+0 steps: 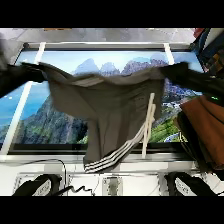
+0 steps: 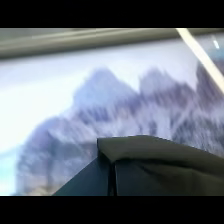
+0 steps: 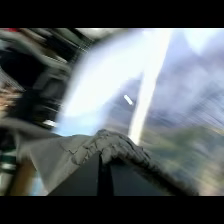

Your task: Fold the clothes and pants, and hang the long-sleeved shirts on hangers.

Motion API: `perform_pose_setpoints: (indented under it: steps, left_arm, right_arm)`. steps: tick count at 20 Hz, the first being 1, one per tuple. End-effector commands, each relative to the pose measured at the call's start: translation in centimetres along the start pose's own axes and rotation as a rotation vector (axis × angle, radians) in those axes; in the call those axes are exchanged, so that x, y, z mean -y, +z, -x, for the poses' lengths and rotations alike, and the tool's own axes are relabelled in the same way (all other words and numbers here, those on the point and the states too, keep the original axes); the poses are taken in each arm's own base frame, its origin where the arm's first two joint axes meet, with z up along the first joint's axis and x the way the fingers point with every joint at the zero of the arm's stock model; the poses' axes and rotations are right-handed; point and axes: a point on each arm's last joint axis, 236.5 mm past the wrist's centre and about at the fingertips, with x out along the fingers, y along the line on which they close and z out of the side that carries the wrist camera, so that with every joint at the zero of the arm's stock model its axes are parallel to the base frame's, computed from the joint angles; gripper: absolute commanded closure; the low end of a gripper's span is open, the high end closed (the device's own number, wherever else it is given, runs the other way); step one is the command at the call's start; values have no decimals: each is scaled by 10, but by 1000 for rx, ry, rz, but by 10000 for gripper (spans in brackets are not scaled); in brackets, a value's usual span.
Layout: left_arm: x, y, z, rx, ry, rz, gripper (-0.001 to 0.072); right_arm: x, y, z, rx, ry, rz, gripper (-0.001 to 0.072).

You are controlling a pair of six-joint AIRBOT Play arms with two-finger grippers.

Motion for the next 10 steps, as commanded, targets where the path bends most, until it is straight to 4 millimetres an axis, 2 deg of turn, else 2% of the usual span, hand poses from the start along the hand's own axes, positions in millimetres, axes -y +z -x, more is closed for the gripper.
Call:
perform_pose_setpoints:
  steps: [1,2,4,6,8,10]
  left_arm:
    - [30,-86,-78,-239,-126,74,704]
    - [38,-97,-81,-277,-151,74,704]
    - [56,-111,-72,-351,-218,68,704]
    - [81,-131,-46,-477,-321,88,704]
    - [113,-157,-12,-665,-423,193,704]
    - [147,-180,25,-854,-539,215,704]
  right_arm:
    - [125,-27,-82,-72,-203,-137,687]
    - [156,-32,-93,-75,-251,-170,688]
    - [198,-47,-101,-125,-305,-228,688]
    - [219,-59,-95,-204,-335,-232,688]
    - [232,-57,-80,-256,-382,-168,688]
    - [239,-52,-59,-340,-430,-83,688]
